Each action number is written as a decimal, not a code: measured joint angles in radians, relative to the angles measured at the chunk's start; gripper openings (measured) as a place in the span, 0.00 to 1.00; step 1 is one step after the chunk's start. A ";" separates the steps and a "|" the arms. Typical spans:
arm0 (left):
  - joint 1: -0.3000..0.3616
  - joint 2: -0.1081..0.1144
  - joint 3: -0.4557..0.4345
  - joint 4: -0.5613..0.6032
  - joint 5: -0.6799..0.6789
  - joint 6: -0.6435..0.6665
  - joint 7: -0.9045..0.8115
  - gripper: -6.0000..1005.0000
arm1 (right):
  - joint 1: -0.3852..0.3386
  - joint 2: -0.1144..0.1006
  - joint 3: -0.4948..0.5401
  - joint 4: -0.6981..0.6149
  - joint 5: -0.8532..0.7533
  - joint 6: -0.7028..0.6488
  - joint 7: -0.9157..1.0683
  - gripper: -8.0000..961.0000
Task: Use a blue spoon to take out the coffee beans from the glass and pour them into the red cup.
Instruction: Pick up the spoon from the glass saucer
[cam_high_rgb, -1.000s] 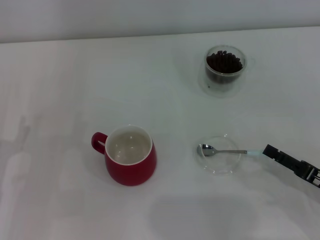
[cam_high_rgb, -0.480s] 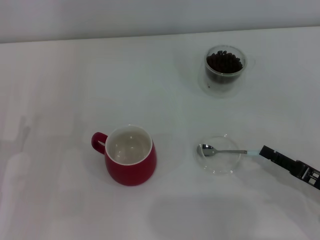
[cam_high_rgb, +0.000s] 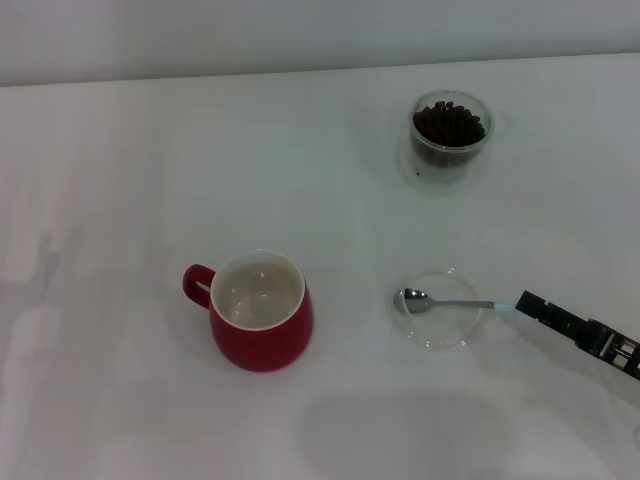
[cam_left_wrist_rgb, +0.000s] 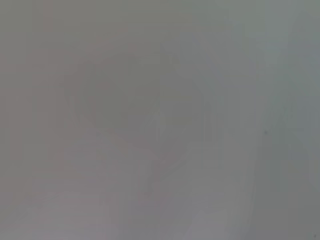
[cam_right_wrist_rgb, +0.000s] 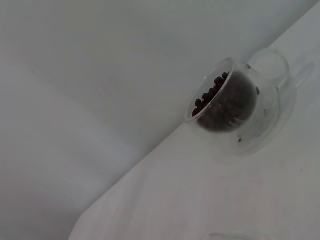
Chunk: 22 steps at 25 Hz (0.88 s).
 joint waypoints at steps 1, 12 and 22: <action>0.000 0.000 0.000 0.000 0.000 0.000 0.000 0.89 | 0.001 0.000 0.000 0.000 -0.001 0.000 0.001 0.53; 0.000 0.000 0.002 0.001 -0.001 0.000 0.000 0.89 | 0.003 0.000 0.000 0.000 -0.002 0.005 0.021 0.45; 0.000 0.000 0.003 -0.001 -0.002 -0.001 0.000 0.89 | -0.001 0.000 0.000 0.002 -0.003 0.006 0.027 0.42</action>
